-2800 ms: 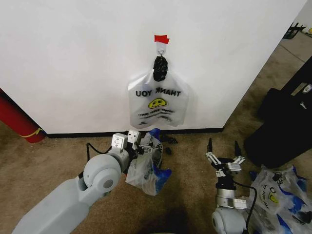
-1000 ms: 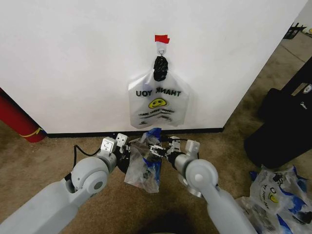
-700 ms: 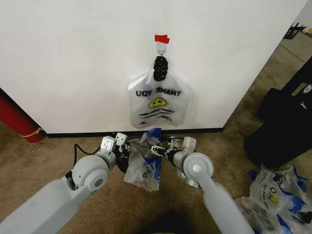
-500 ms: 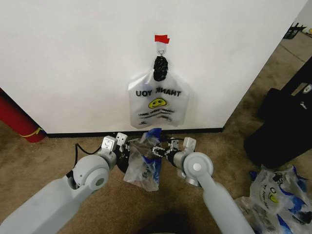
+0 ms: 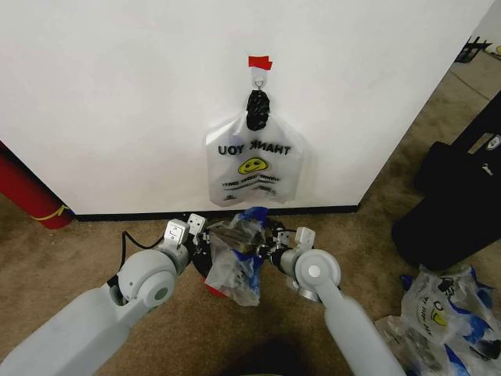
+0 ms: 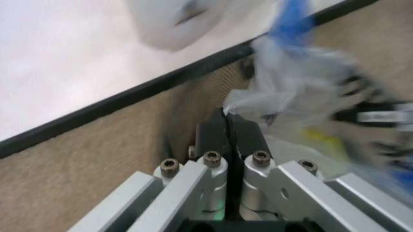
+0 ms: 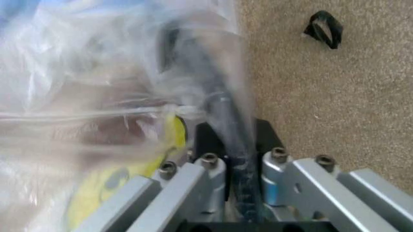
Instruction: Pick up the garbage bag from the wall and place it over the trash bin.
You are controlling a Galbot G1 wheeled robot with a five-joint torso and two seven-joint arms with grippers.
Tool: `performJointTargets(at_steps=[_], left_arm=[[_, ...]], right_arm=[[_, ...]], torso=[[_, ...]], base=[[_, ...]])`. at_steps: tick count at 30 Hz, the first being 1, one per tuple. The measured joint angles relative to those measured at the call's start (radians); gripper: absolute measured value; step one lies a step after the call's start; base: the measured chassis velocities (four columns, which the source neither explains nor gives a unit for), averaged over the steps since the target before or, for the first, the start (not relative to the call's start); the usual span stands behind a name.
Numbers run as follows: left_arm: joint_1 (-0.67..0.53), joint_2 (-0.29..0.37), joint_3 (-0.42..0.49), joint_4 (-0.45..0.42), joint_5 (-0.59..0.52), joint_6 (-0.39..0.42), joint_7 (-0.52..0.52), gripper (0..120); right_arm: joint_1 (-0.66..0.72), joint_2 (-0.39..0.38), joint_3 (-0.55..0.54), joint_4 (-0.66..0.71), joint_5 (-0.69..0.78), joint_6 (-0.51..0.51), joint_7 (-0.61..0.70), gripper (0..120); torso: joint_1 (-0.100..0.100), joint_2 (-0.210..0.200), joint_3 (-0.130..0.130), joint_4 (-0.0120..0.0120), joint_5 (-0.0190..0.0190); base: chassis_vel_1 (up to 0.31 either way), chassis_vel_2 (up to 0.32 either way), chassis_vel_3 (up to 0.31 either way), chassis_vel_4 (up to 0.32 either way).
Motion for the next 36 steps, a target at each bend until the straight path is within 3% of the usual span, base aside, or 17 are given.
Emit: performJointTargets(at_steps=[5, 9, 14, 24, 30, 36], left_arm=[[0.031, -0.003, -0.003, -0.101, -0.006, 0.000, -0.019, 0], [0.038, -0.006, -0.007, -0.132, -0.003, 0.000, -0.025, 0], [0.065, -0.001, -0.049, -0.151, 0.052, -0.007, -0.025, 0], [0.084, 0.024, -0.094, -0.084, 0.261, -0.080, 0.031, 0], [0.094, 0.032, -0.103, -0.025, 0.335, -0.099, 0.107, 0], [0.108, 0.031, -0.108, -0.028, 0.335, -0.098, 0.169, 0]], right_arm=[[-0.032, 0.014, 0.026, 0.015, -0.039, 0.055, -0.050, 0], [-0.056, 0.017, 0.041, 0.039, -0.065, 0.090, -0.085, 0], [-0.127, -0.014, 0.066, 0.105, -0.180, 0.207, -0.204, 0], [-0.208, -0.099, 0.165, 0.072, -0.404, 0.374, -0.506, 0], [-0.220, -0.121, 0.209, 0.056, -0.408, 0.414, -0.567, 0], [-0.229, -0.121, 0.214, 0.056, -0.401, 0.435, -0.591, 0]], torso=[[0.000, 0.000, 0.000, 0.0000, -0.0002], [0.000, 0.000, 0.000, -0.0003, -0.0003], [0.000, 0.000, 0.000, -0.0003, -0.0003], [0.000, 0.000, 0.000, -0.0005, -0.0004], [0.000, 0.000, 0.000, -0.0001, -0.0004], [0.000, 0.000, 0.000, -0.0001, -0.0003]], base=[[0.000, 0.000, 0.000, 0.000], [0.000, 0.000, 0.000, 0.000], [0.000, 0.000, 0.000, 0.000], [0.000, 0.000, 0.000, 0.000], [0.000, 0.000, 0.000, 0.000], [0.000, 0.000, 0.000, 0.000]])
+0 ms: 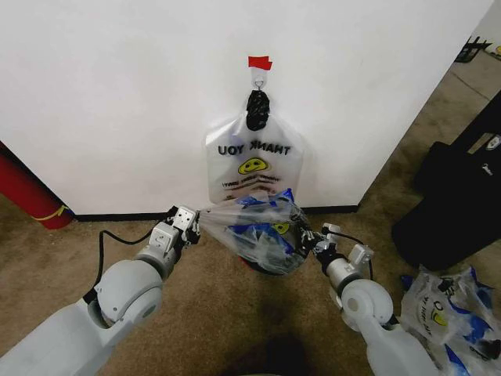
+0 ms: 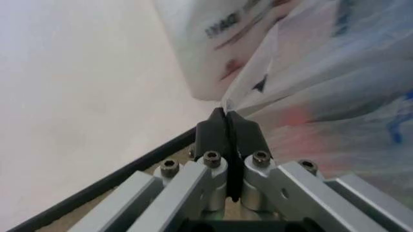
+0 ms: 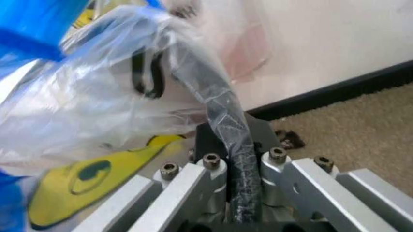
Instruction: Pick up the garbage bag from the wall and place it over the trash bin.
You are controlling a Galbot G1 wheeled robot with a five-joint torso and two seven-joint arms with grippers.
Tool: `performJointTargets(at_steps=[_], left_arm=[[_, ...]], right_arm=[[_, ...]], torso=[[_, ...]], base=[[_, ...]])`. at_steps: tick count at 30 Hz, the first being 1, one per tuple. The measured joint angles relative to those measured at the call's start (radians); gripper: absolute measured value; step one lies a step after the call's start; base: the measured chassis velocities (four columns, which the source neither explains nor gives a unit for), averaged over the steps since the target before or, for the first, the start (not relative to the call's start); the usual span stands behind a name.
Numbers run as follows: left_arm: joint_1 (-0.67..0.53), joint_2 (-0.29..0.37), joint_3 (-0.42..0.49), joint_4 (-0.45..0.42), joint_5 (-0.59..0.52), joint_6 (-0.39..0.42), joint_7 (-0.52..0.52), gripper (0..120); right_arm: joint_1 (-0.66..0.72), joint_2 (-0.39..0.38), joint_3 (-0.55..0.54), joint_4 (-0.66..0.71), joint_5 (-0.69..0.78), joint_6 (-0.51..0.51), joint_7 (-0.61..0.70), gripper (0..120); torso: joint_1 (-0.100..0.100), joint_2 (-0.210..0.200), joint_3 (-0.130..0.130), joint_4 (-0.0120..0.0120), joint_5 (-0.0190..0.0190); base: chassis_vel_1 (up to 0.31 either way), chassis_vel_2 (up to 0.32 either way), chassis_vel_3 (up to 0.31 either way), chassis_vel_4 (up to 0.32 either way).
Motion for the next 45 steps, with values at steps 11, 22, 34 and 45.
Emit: performJointTargets(at_steps=[11, 22, 34, 45], left_arm=[[0.019, 0.026, -0.053, 0.135, 0.452, -0.514, 0.324, 37], [-0.023, -0.026, -0.081, 0.243, 0.710, -0.921, 0.609, 77], [-0.044, -0.021, -0.057, 0.253, 0.732, -0.868, 0.584, 91], [-0.035, -0.018, -0.035, 0.245, 0.632, -0.827, 0.522, 53]], right_arm=[[-0.001, -0.001, -0.004, 0.005, -0.081, 0.050, -0.036, 0], [-0.043, -0.008, -0.057, 0.076, -0.201, 0.048, -0.037, 0], [-0.063, -0.013, -0.060, 0.097, -0.286, 0.086, -0.074, 0], [-0.065, -0.021, -0.055, 0.103, -0.292, 0.110, -0.089, 0]], torso=[[0.000, 0.000, 0.000, -0.0001, -0.0004], [0.000, 0.000, 0.000, -0.0001, -0.0001], [0.000, 0.000, 0.000, -0.0002, -0.0001], [0.000, 0.000, 0.000, -0.0001, -0.0001]], base=[[0.000, 0.000, 0.000, 0.000], [0.000, 0.000, 0.000, 0.000], [0.000, 0.000, 0.000, 0.000], [0.000, 0.000, 0.000, 0.000]])
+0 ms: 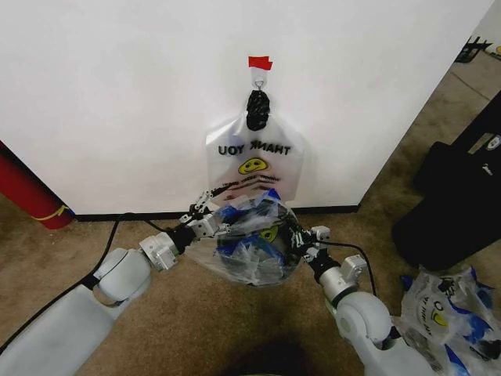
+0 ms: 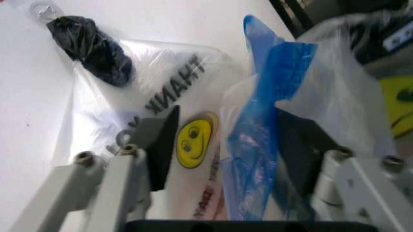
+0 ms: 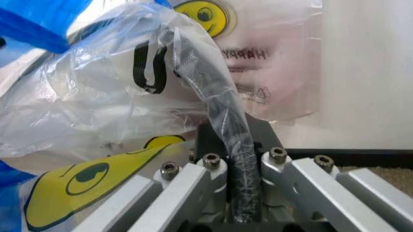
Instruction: Pick up the garbage bag from the wall and place it over the trash bin.
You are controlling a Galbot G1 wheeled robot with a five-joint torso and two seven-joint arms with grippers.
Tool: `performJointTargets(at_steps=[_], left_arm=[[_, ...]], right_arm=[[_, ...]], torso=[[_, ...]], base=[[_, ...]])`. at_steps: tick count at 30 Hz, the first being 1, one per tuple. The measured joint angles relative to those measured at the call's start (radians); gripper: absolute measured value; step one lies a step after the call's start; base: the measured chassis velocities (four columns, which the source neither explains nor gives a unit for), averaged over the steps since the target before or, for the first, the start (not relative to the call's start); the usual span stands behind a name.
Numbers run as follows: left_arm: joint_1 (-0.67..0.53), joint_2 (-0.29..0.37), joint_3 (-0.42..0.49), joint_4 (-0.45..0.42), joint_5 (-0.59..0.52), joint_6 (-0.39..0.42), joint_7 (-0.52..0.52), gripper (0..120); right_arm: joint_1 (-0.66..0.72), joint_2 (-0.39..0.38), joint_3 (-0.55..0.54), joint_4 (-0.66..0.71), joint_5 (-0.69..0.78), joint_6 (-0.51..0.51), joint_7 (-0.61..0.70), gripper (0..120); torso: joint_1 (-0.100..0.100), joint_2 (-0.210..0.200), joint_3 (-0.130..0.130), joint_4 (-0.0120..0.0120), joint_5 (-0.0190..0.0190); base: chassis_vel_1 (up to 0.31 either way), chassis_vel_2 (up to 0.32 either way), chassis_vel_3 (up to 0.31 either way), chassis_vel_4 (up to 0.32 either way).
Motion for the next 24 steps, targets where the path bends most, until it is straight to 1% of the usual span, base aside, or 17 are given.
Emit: performJointTargets(at_steps=[4, 6, 7, 8, 9, 13, 14, 15, 16, 20, 21, 24], left_arm=[[0.006, 0.003, 0.008, -0.011, -0.058, 0.003, -0.001, 36], [0.006, 0.004, 0.010, -0.007, -0.064, 0.004, 0.006, 28], [0.006, 0.004, 0.010, -0.007, -0.064, 0.004, 0.006, 28], [0.006, 0.005, 0.011, -0.002, -0.068, 0.004, 0.007, 25], [0.005, 0.005, 0.011, 0.002, -0.073, 0.004, 0.009, 18], [0.006, 0.005, 0.011, 0.007, -0.090, 0.009, 0.010, 3], [0.006, 0.005, 0.011, 0.007, -0.090, 0.009, 0.010, 3], [0.006, 0.005, 0.010, 0.007, -0.100, 0.012, 0.007, 0], [0.006, 0.006, 0.009, 0.005, -0.114, 0.017, 0.002, 0], [-0.002, 0.016, 0.008, -0.013, -0.228, 0.079, -0.018, 0], [-0.002, 0.016, 0.008, -0.013, -0.228, 0.079, -0.018, 0], [-0.013, 0.024, 0.007, -0.002, -0.310, 0.130, -0.021, 0]], right_arm=[[-0.002, -0.008, 0.003, -0.001, 0.005, 0.003, -0.001, 0], [-0.005, -0.011, 0.006, -0.001, 0.011, 0.006, -0.004, 0], [-0.005, -0.011, 0.006, -0.001, 0.011, 0.006, -0.004, 0], [-0.008, -0.013, 0.008, -0.001, 0.012, 0.010, -0.008, 0], [-0.011, -0.015, 0.011, -0.001, 0.012, 0.015, -0.012, 0], [-0.021, -0.023, 0.019, -0.001, 0.009, 0.046, -0.036, 0], [-0.021, -0.023, 0.019, -0.001, 0.009, 0.046, -0.036, 0], [-0.023, -0.024, 0.022, -0.002, 0.006, 0.064, -0.047, 0], [-0.023, -0.026, 0.025, -0.008, -0.001, 0.090, -0.062, 0], [-0.024, -0.033, 0.053, -0.056, -0.039, 0.209, -0.170, 0], [-0.024, -0.033, 0.053, -0.056, -0.039, 0.209, -0.170, 0], [-0.024, -0.038, 0.086, -0.091, -0.044, 0.291, -0.277, 0]], torso=[[0.000, 0.000, 0.000, -0.0001, 0.0000], [0.000, 0.000, 0.000, 0.0000, 0.0000], [0.000, 0.000, 0.000, 0.0000, 0.0000], [0.000, 0.000, 0.000, 0.0000, 0.0000], [0.000, 0.000, 0.000, 0.0000, -0.0001], [0.000, 0.000, 0.000, 0.0000, 0.0000], [0.000, 0.000, 0.000, 0.0000, 0.0000], [0.000, 0.000, 0.000, 0.0000, 0.0000], [0.000, 0.000, 0.000, 0.0000, -0.0001], [0.000, 0.000, 0.000, 0.0000, 0.0001], [0.000, 0.000, 0.000, 0.0000, 0.0001], [0.000, 0.000, 0.000, -0.0001, 0.0000]], base=[[0.000, 0.000, 0.000, 0.000], [0.000, 0.000, 0.000, 0.000], [0.000, 0.000, 0.000, 0.000], [0.000, 0.000, 0.000, 0.000], [0.000, 0.000, 0.000, 0.000], [0.000, 0.000, 0.000, 0.000], [0.000, 0.000, 0.000, 0.000], [0.000, 0.000, 0.000, 0.000], [0.000, 0.000, 0.000, 0.000], [0.000, 0.000, 0.000, 0.000], [0.000, 0.000, 0.000, 0.000], [0.000, 0.000, 0.000, 0.000]])
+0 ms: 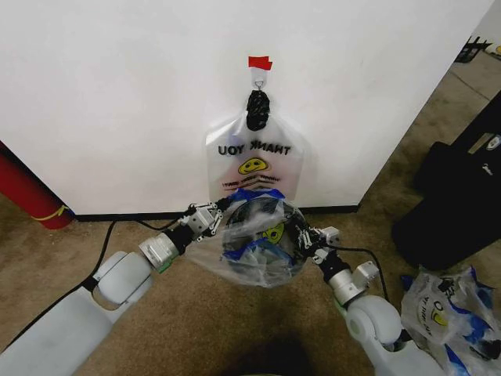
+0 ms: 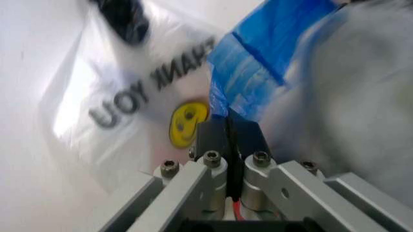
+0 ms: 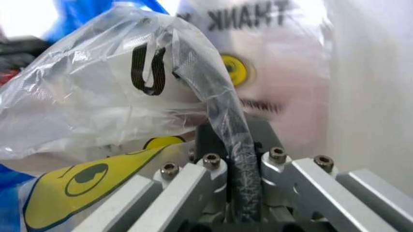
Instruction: Pick up the garbage bag from the wall and place it over the trash bin.
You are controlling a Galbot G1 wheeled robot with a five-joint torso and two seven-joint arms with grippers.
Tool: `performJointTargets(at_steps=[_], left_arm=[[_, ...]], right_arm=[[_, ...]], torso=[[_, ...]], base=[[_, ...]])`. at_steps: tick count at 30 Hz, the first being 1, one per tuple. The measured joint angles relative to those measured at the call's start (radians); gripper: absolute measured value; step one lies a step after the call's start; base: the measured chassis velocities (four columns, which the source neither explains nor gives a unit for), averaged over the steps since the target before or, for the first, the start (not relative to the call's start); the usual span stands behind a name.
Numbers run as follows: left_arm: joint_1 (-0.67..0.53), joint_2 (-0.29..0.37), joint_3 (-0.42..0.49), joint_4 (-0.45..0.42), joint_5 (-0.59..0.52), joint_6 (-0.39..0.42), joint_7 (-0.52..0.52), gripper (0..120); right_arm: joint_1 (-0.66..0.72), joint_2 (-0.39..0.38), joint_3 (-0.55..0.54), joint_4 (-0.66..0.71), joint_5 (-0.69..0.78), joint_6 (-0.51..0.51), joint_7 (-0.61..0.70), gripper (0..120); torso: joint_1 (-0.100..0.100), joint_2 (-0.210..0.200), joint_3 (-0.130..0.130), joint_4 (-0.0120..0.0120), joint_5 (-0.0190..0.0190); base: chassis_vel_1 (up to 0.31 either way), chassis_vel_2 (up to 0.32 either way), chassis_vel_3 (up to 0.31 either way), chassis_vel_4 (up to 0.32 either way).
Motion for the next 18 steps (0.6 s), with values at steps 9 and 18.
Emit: performJointTargets(at_steps=[9, 18], left_arm=[[-0.017, -0.013, 0.001, 0.090, -0.023, 0.022, 0.015, 0], [-0.005, -0.033, -0.009, 0.119, -0.105, -0.013, 0.008, 11]], right_arm=[[0.003, 0.000, 0.026, -0.039, 0.101, 0.074, -0.153, 0], [-0.001, 0.020, -0.014, -0.040, 0.163, 0.065, -0.094, 0]], torso=[[0.000, 0.000, 0.000, 0.0000, -0.0001], [0.000, 0.000, 0.000, 0.0002, -0.0002]], base=[[0.000, 0.000, 0.000, 0.000], [0.000, 0.000, 0.000, 0.000]])
